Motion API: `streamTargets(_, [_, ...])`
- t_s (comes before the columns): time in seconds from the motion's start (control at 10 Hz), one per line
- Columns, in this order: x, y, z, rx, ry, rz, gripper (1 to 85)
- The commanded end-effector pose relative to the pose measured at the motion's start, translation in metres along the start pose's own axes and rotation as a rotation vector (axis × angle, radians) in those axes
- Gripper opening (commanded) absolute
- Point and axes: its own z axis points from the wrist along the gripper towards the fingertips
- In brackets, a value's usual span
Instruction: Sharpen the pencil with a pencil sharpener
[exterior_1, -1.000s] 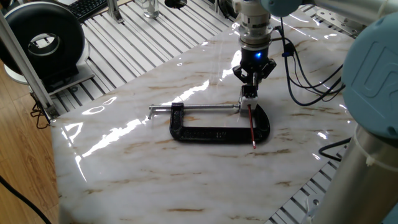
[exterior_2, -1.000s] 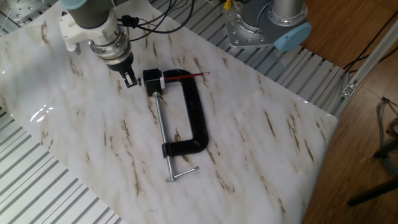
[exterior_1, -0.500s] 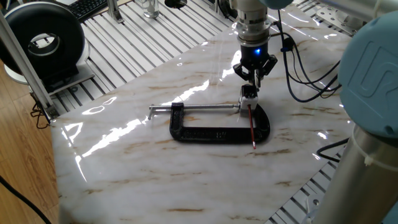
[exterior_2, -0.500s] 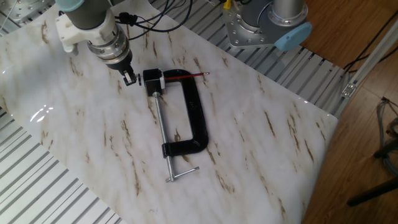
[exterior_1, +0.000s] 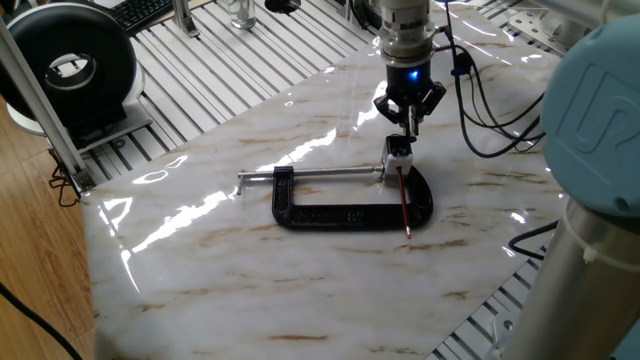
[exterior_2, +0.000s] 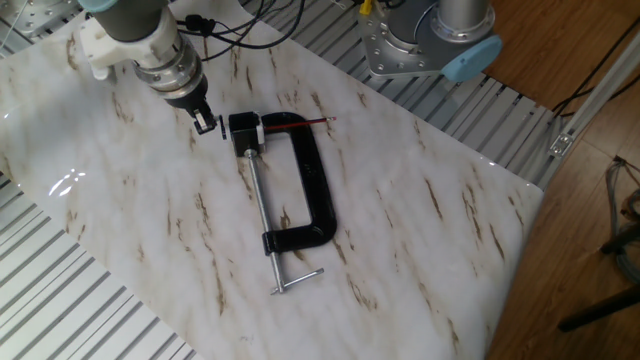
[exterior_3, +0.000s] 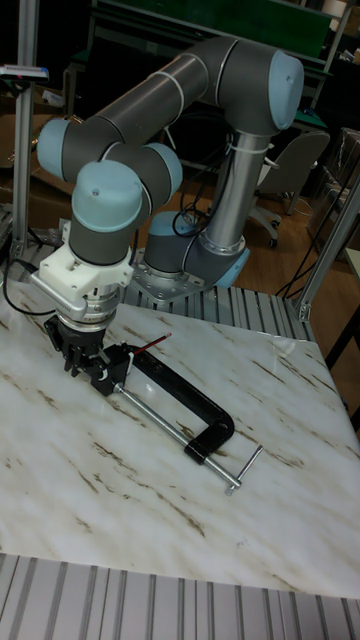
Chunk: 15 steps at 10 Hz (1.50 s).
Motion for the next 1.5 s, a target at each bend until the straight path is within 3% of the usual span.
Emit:
streamTargets(0.0, [0.0,-0.004,-0.006,-0.012,0.012,-0.008,1.0])
streamTargets(0.5, [0.008,0.025,-0.023,-0.01,0.034,0.022,1.0])
streamTargets(1.0, [-0.009,0.008,-0.017,-0.016,0.007,-0.011,1.0])
streamTargets(1.4, [-0.003,0.021,-0.023,-0.047,0.011,0.005,1.0])
